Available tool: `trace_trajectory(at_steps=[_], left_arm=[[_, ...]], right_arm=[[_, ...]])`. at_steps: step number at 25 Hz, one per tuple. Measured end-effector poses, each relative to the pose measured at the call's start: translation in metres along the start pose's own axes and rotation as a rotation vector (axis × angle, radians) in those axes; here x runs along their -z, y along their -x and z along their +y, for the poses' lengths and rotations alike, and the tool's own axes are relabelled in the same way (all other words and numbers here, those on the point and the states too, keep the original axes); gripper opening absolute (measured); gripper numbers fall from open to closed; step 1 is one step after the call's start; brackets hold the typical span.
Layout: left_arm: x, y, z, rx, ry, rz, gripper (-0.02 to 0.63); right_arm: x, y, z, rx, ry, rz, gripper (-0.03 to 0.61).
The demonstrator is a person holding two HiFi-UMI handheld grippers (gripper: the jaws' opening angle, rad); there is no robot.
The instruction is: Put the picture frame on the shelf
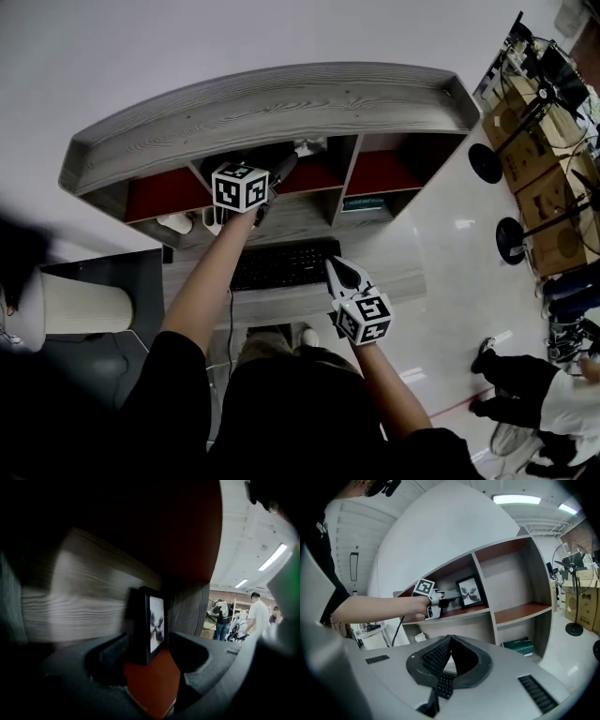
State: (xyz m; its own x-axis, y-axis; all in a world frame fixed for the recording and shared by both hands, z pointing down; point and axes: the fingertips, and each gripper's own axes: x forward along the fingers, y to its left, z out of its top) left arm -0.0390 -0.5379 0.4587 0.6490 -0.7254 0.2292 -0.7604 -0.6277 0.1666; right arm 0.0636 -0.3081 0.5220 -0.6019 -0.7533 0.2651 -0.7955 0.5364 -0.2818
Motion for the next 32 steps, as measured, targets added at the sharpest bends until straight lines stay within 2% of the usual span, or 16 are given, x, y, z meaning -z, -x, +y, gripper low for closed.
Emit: trace_trajectory(at_steps=[8, 13, 16, 19, 23, 29, 32], left_arm=[[0.006, 0.066, -0.045, -0.009, 0.024, -0.069, 0.264], [0.024, 0.130, -0.068, -0.086, 0.063, -0.117, 0.261], [0.041, 0.173, -0.080, -0.139, 0.114, -0.155, 0.214], [0.058, 0.213, -0.099, -0.186, 0.139, -0.185, 0.127], [0.083, 0.262, -0.135, -0.189, 0.161, -0.199, 0.017], [0.132, 0.331, -0.182, -0.204, 0.192, -0.147, 0.017], [0.141, 0.351, -0.201, -0.196, 0.184, -0.141, 0.015]], right_arm=[[-0.007, 0.018, -0.004, 0.007, 0.011, -0.016, 0.011], [-0.008, 0.033, -0.002, 0.005, 0.009, -0.025, 0.011], [-0.008, 0.036, 0.002, 0.012, 0.016, -0.030, 0.011], [-0.007, 0.046, 0.016, 0.013, 0.039, -0.029, 0.011], [0.000, 0.070, 0.043, 0.031, 0.062, -0.035, 0.011], [0.028, 0.126, 0.094, 0.068, 0.098, 0.029, 0.011], [0.033, 0.157, 0.105, 0.103, 0.093, 0.033, 0.011]])
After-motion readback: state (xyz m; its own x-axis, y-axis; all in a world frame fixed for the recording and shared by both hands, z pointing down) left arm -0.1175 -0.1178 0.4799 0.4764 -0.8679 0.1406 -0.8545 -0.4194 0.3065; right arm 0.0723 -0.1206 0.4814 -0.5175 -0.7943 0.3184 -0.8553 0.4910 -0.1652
